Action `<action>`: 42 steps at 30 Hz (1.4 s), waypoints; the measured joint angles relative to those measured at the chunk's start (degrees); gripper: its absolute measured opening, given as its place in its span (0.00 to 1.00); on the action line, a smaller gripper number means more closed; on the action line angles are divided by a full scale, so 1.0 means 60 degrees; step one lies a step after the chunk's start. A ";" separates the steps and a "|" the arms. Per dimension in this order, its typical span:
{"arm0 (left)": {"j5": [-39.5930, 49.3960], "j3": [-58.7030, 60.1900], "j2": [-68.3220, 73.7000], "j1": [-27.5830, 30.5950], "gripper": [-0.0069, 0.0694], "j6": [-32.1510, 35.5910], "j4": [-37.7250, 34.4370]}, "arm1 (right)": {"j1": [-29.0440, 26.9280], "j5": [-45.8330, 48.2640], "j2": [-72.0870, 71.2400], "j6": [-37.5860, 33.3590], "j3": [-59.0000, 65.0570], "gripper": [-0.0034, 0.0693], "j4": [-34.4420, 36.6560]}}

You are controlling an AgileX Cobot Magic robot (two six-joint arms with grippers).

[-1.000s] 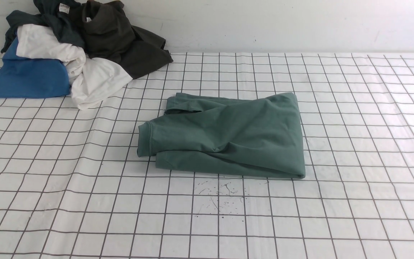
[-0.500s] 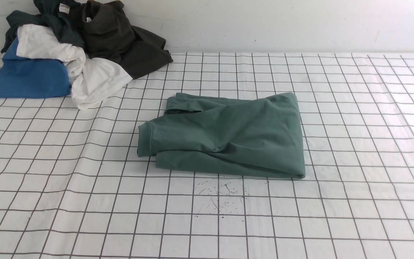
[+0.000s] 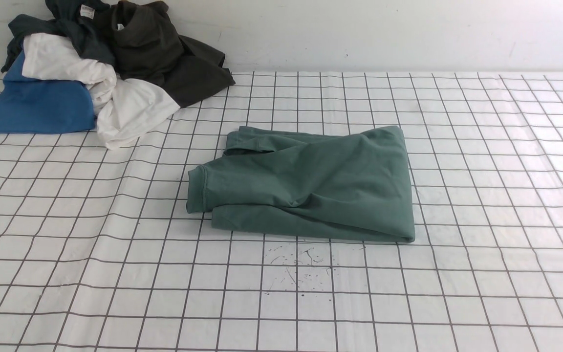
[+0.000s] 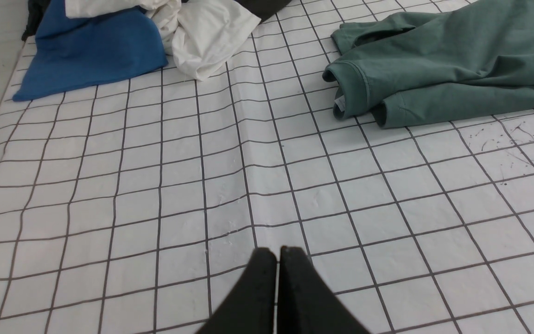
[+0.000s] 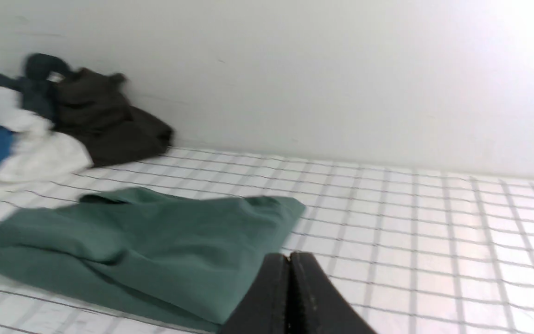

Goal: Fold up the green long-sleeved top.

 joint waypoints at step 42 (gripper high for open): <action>0.0017 0.0000 0.0000 0.0000 0.08 0.0000 0.0000 | -0.1550 0.0793 -0.1392 0.2875 0.1889 0.03 -0.2066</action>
